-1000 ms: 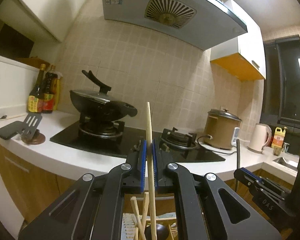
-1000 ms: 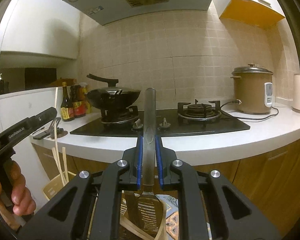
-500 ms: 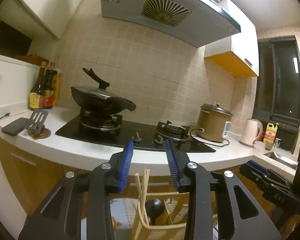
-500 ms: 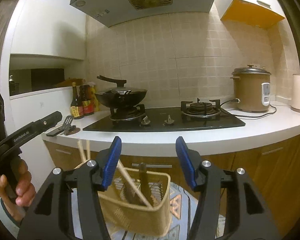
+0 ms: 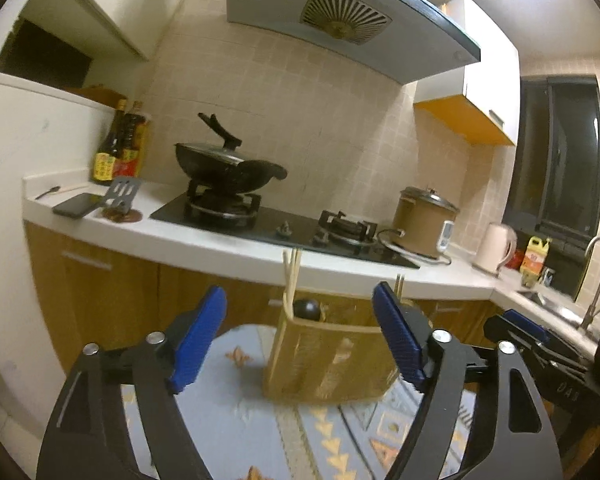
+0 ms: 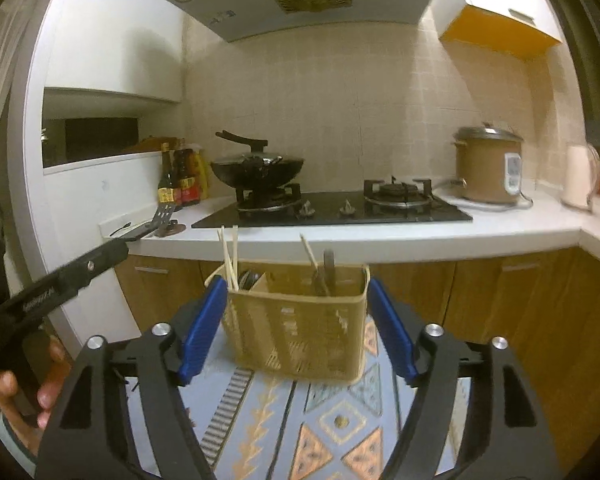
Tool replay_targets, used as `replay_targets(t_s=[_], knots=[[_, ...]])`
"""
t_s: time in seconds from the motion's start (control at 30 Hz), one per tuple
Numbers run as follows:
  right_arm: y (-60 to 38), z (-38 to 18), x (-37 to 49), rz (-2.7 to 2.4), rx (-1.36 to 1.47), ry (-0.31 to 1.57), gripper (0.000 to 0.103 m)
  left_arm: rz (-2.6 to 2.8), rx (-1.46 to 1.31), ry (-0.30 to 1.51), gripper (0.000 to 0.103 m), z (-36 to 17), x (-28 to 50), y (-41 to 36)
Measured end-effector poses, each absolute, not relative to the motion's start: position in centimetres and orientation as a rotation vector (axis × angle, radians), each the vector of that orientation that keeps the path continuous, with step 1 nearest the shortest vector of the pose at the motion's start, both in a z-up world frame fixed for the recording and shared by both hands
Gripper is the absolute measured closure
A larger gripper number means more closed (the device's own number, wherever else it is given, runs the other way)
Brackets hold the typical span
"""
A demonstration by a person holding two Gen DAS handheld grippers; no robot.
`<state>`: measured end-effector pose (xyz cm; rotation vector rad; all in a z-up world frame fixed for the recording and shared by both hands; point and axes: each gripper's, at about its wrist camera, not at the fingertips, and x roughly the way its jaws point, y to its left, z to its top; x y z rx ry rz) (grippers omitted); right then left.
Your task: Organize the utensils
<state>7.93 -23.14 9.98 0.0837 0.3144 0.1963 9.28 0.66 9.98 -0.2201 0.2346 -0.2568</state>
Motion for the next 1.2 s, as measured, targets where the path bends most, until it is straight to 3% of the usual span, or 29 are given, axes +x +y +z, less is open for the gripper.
replay_targets(t_s=[0.13, 0.37, 0.6, 1.2], knots=[[-23.2, 8.0, 6.8, 0.126, 0.145, 0.299, 0.029, -0.167, -0.197, 0.213, 0.02, 8.3, 7.8, 0.1], [-23.5, 4.8, 6.3, 0.049, 0.157, 0.249, 0.024, -0.075, -0.163, 0.205, 0.019, 5.0, 7.4, -0.9], [-23.9, 4.5, 6.5, 0.005, 0.12, 0.232, 0.019, -0.039, -0.078, 0.24, 0.009, 3.8, 8.1, -2.3], [-23.0, 4.1, 6.3, 0.016, 0.072, 0.254, 0.017, -0.051, -0.054, 0.291, 0.008, 3.1, 8.6, -2.4]])
